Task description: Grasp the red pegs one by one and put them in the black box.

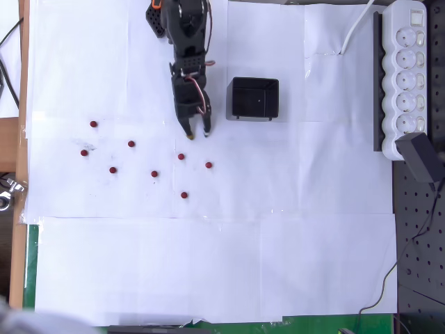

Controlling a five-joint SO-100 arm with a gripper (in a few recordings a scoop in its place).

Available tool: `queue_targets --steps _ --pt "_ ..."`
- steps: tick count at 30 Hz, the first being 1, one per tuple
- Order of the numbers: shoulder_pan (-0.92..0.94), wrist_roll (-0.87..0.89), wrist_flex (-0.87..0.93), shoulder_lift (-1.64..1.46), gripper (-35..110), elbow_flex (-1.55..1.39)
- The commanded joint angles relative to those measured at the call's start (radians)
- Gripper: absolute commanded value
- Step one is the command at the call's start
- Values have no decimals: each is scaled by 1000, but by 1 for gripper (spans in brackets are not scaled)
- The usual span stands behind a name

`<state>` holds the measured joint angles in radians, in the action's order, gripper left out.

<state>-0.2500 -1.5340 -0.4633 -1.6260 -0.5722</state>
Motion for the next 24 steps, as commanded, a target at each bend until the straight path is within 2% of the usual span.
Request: queue_targets --steps 1,7,24 --pt "-28 -14 -38 -77 14 -63" --pt "-32 -11 -129 -147 14 -110" --pt "-51 14 -153 -270 16 -265"
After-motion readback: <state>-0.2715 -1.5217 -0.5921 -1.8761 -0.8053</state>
